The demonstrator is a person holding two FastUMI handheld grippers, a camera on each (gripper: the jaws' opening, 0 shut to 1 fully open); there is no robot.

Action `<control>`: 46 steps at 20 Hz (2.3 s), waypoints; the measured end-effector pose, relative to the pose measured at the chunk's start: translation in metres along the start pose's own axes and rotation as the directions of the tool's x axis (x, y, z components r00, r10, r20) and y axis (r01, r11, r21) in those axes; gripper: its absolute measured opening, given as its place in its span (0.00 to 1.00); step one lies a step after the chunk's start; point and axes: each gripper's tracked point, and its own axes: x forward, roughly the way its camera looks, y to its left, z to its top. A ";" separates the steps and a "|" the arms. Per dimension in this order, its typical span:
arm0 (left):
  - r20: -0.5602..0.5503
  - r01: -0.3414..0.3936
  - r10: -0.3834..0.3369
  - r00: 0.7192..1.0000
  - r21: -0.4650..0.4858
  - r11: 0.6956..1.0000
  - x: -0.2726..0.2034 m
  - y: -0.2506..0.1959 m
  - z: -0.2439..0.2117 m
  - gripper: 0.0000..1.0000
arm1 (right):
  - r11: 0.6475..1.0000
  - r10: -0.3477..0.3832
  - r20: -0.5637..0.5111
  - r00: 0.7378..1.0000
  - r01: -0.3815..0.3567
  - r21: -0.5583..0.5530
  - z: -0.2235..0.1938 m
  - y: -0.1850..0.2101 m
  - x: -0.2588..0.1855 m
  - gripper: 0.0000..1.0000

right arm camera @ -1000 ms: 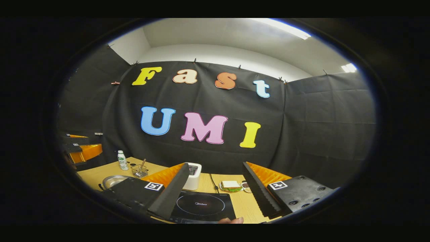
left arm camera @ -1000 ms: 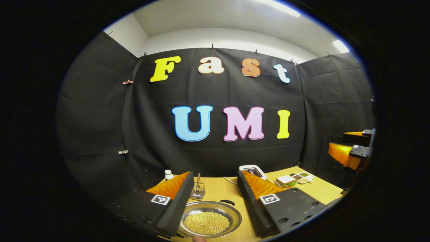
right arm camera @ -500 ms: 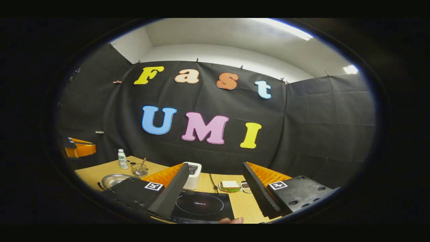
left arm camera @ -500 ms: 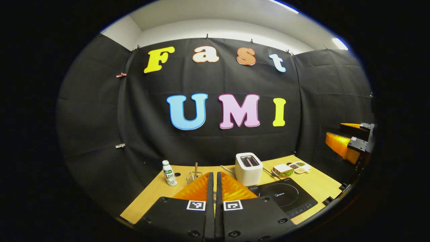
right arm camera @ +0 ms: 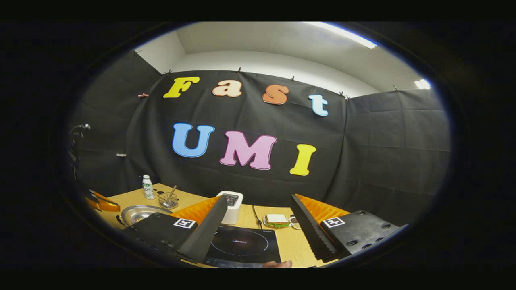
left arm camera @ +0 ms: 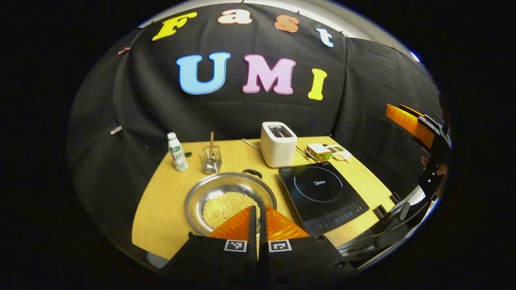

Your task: First push the handle of the pot to place it horizontally, then grasp the pot with both hands and set it on the induction cooktop.

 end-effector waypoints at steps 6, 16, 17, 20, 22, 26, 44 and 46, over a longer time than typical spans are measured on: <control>-0.256 0.098 -0.115 0.960 -0.078 0.992 0.014 0.015 -0.077 0.05 | 1.000 0.002 -0.009 1.000 -0.002 -0.007 -0.004 0.004 -0.001 0.98; -0.503 0.066 -0.135 0.854 -0.153 0.986 0.041 0.073 -0.137 0.05 | 1.000 0.000 -0.014 1.000 0.000 -0.014 -0.008 0.007 -0.002 0.98; -0.508 0.065 -0.137 0.851 -0.158 0.985 0.046 0.074 -0.139 0.05 | 1.000 -0.002 -0.017 1.000 0.002 -0.012 -0.009 0.007 -0.002 0.98; -0.540 0.052 -0.125 0.832 -0.148 0.988 0.060 0.079 -0.150 0.05 | 1.000 -0.001 -0.024 1.000 0.001 -0.012 -0.011 0.008 -0.004 0.96; -0.569 0.033 -0.103 0.816 -0.132 0.991 0.067 0.085 -0.159 0.05 | 1.000 0.000 -0.020 1.000 0.000 -0.019 -0.009 0.007 -0.004 0.98; -0.558 0.029 -0.103 0.824 -0.139 0.990 0.078 0.089 -0.163 0.06 | 1.000 -0.004 -0.034 0.999 0.003 -0.026 -0.014 0.006 -0.004 0.98; -0.612 -0.083 0.092 0.786 0.043 0.996 0.101 0.209 -0.158 0.05 | 0.998 -0.036 -0.072 0.997 0.032 -0.059 -0.029 0.013 0.006 0.96; -0.611 -0.098 0.106 0.785 0.046 0.994 0.108 0.223 -0.155 0.05 | 0.997 -0.042 -0.081 0.996 0.037 -0.065 -0.032 0.015 0.007 0.98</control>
